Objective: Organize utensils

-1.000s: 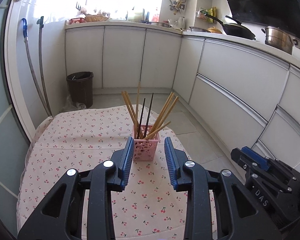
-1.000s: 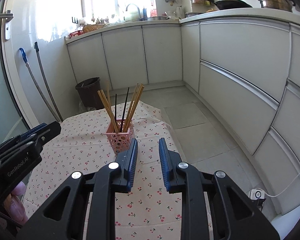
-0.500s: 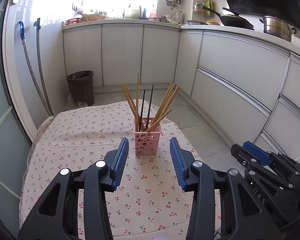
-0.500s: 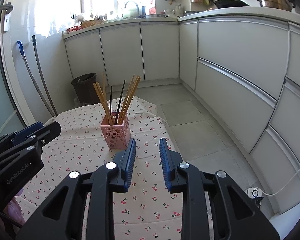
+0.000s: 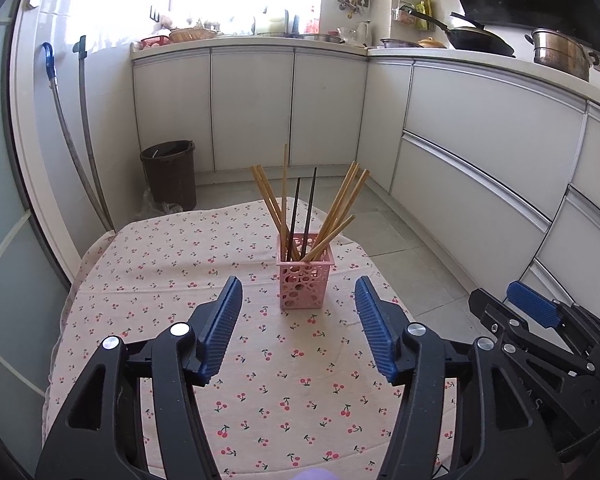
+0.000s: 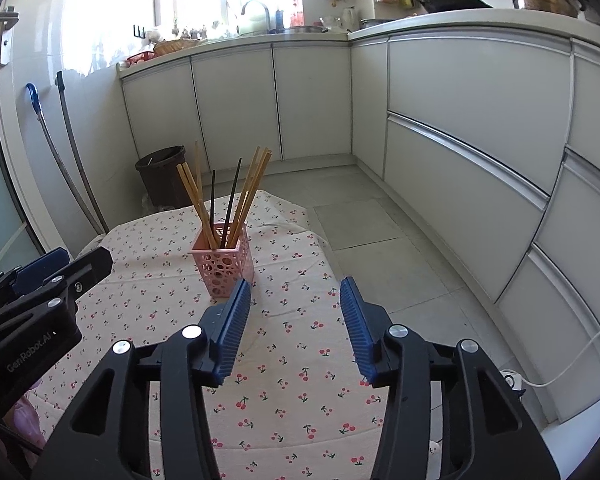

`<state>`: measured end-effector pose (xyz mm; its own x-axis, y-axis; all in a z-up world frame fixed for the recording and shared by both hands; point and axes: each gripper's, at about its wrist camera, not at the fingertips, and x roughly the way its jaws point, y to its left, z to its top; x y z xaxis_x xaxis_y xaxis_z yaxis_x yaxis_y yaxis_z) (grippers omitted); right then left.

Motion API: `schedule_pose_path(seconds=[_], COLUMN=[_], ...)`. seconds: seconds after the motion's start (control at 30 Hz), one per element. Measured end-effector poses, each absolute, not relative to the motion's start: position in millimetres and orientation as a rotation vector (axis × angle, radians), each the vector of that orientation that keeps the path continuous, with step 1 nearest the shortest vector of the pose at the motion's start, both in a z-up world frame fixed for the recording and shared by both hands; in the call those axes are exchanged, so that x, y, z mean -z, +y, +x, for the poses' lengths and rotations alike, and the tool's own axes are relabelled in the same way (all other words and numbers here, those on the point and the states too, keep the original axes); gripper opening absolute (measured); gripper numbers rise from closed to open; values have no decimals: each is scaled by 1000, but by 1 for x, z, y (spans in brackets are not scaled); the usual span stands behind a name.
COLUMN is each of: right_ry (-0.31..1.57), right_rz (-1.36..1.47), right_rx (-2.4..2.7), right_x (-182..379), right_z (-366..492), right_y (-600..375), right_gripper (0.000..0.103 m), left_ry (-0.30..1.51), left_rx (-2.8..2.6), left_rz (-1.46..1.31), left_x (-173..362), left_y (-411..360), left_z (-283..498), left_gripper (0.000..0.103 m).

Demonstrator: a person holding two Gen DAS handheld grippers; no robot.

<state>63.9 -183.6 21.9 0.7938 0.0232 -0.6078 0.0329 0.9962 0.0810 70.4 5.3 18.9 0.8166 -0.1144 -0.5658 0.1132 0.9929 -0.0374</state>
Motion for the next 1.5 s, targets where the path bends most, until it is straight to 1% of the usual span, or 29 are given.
schedule_pose_path(seconds=[0.03, 0.3, 0.5, 0.57, 0.77, 1.5], right_ry=[654, 634, 629, 628, 623, 616], right_rz=[89, 106, 117, 116, 117, 118], right_rx=[6, 43, 72, 80, 100, 137], right_x=[-22, -22, -22, -22, -22, -22], right_z=[64, 63, 63, 63, 63, 64], right_y=[-184, -190, -194, -195, -198, -203], right_gripper=[49, 71, 84, 86, 89, 90], left_ry=[605, 600, 594, 590, 587, 625], left_rx=[119, 99, 85, 81, 68, 43], left_rz=[-2, -12, -22, -27, -33, 4], left_x=[-18, -16, -16, -16, -17, -11], left_y=[6, 9, 11, 12, 14, 9], left_z=[71, 71, 71, 71, 71, 77], left_gripper=[59, 75, 87, 90, 95, 96])
